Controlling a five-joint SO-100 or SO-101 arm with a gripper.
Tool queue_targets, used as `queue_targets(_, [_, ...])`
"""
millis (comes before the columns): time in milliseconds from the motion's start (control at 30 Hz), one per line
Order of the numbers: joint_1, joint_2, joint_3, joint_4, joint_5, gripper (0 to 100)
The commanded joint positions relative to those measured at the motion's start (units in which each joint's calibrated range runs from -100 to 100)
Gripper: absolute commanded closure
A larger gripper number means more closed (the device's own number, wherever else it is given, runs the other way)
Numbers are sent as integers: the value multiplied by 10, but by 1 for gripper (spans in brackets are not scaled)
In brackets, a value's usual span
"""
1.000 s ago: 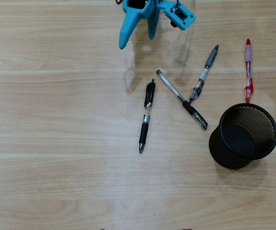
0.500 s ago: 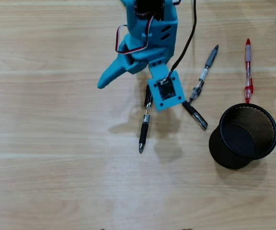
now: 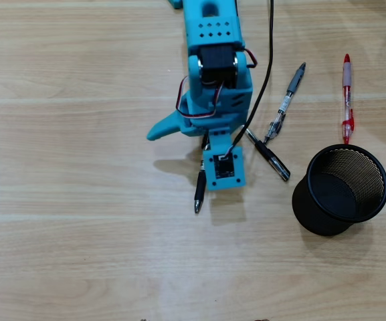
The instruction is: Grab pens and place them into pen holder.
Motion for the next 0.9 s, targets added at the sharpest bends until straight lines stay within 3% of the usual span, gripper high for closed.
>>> queue_targets(0, [-5,12,-11,-39,-3,48])
queue_targets(200, [2,40,-17,-37,-3,48])
queue_targets(300, [8,40,-11,-35,-25,54])
queue_targets(433, [10,46,-9,-30,-33,70])
queue_targets(600, [16,46,-10,-12,-31,99])
queue_targets(867, [38,35,-19,14,-31,98])
